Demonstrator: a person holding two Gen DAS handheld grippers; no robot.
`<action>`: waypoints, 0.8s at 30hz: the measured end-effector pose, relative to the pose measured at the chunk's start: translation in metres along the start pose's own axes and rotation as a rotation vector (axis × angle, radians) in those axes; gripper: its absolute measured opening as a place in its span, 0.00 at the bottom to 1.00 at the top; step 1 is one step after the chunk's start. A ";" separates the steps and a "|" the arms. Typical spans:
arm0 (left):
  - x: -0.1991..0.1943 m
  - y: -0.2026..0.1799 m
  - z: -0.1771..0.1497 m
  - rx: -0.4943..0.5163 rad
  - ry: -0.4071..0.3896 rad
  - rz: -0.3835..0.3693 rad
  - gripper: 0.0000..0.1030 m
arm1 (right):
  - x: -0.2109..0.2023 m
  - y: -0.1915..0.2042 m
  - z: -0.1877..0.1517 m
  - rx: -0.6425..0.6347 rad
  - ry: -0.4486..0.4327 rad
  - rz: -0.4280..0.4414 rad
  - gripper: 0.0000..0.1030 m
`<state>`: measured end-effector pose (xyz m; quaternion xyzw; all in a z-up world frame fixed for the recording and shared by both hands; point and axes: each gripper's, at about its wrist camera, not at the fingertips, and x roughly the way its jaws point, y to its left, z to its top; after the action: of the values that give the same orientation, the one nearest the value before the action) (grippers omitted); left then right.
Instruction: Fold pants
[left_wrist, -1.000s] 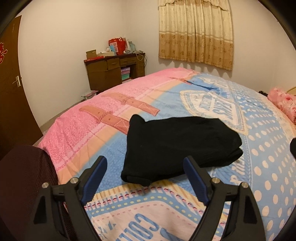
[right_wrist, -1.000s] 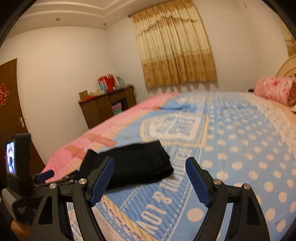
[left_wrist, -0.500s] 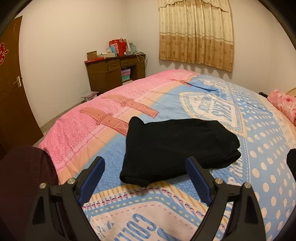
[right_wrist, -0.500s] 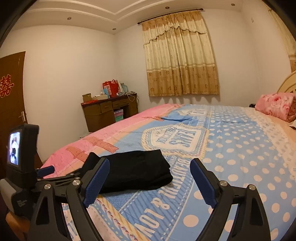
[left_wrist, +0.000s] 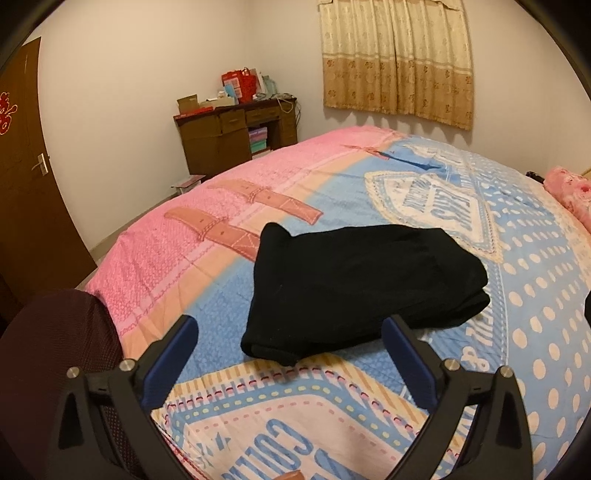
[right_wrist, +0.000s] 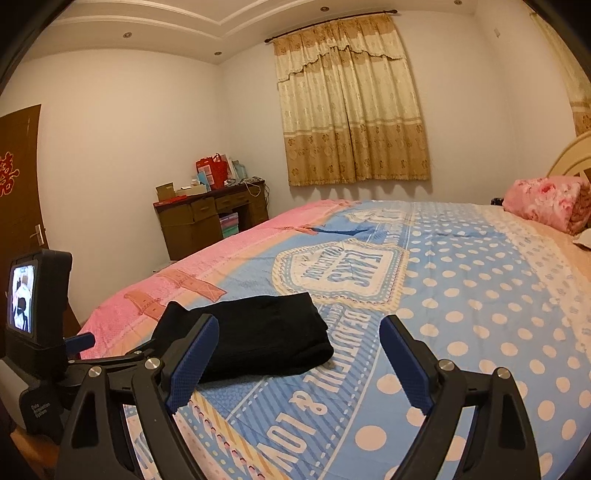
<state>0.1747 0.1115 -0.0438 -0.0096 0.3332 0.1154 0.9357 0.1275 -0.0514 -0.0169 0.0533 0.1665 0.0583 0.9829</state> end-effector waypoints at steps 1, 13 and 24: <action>0.000 0.000 0.000 -0.001 0.001 0.004 0.99 | 0.001 0.000 0.000 0.003 0.003 0.000 0.87; 0.003 -0.004 0.000 0.023 0.001 0.032 0.99 | 0.005 0.005 0.006 -0.001 0.006 0.005 0.87; 0.002 -0.002 0.000 0.034 -0.003 0.038 1.00 | 0.005 0.012 0.007 -0.005 0.020 0.013 0.87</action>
<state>0.1768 0.1097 -0.0454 0.0128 0.3337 0.1277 0.9339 0.1329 -0.0392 -0.0106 0.0512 0.1758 0.0655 0.9809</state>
